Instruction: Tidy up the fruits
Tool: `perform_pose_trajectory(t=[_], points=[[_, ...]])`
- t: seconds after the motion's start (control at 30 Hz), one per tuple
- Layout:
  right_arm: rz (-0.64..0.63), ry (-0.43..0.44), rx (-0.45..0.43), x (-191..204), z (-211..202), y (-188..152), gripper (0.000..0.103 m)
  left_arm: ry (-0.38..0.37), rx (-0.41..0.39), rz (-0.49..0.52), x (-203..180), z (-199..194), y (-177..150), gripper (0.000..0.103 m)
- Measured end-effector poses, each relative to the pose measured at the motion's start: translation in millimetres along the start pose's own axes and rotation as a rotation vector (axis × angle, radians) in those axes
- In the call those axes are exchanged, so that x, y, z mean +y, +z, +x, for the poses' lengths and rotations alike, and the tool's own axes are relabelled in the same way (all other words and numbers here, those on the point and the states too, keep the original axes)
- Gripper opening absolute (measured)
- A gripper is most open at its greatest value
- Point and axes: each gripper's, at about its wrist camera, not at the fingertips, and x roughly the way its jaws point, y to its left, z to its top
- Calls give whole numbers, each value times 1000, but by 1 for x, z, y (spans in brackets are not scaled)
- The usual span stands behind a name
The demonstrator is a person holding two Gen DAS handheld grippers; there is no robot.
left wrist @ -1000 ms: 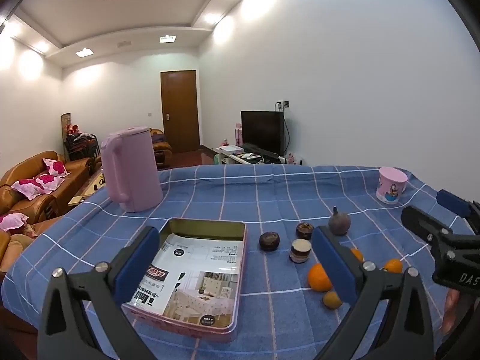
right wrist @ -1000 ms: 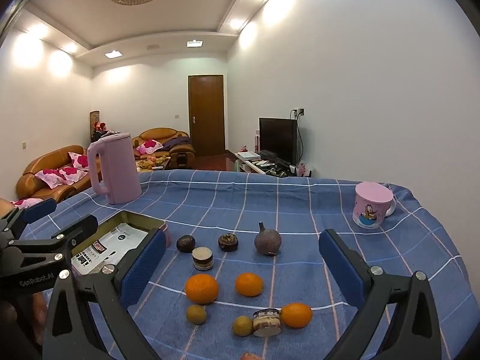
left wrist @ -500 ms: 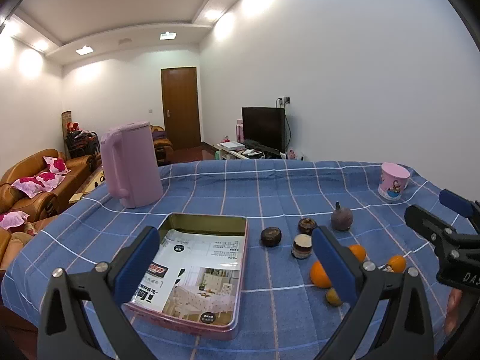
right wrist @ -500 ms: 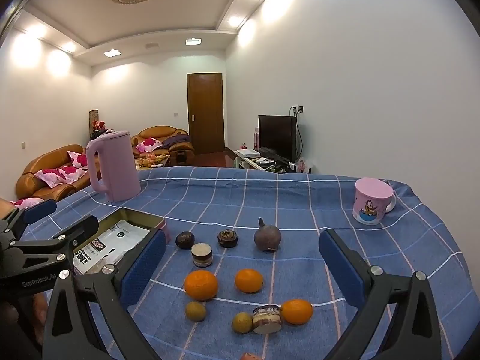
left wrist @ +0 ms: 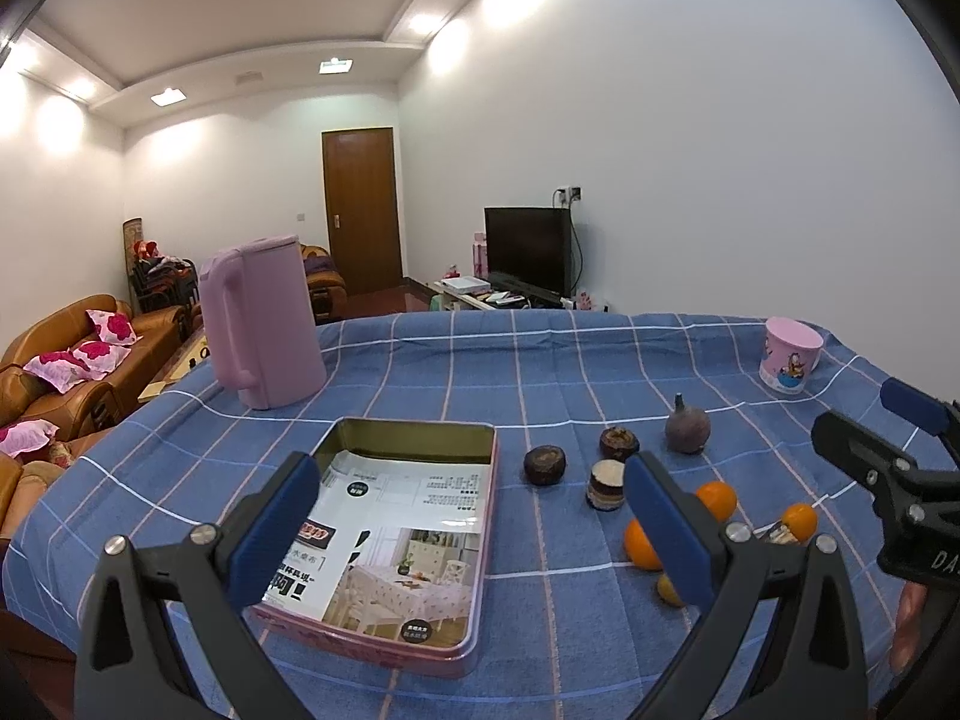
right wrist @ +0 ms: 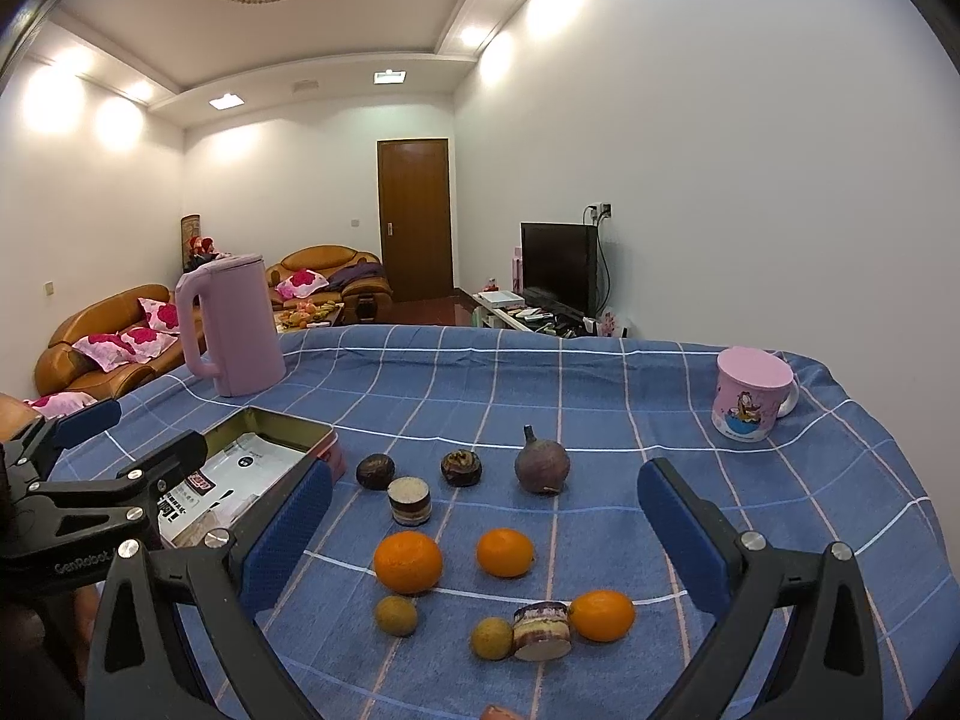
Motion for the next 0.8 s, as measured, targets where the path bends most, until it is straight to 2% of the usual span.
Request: perform_pose_trajectory(t=[0.8], points=[[0, 0, 8, 3, 0, -4, 102, 7, 15, 0, 3, 6, -4, 103]])
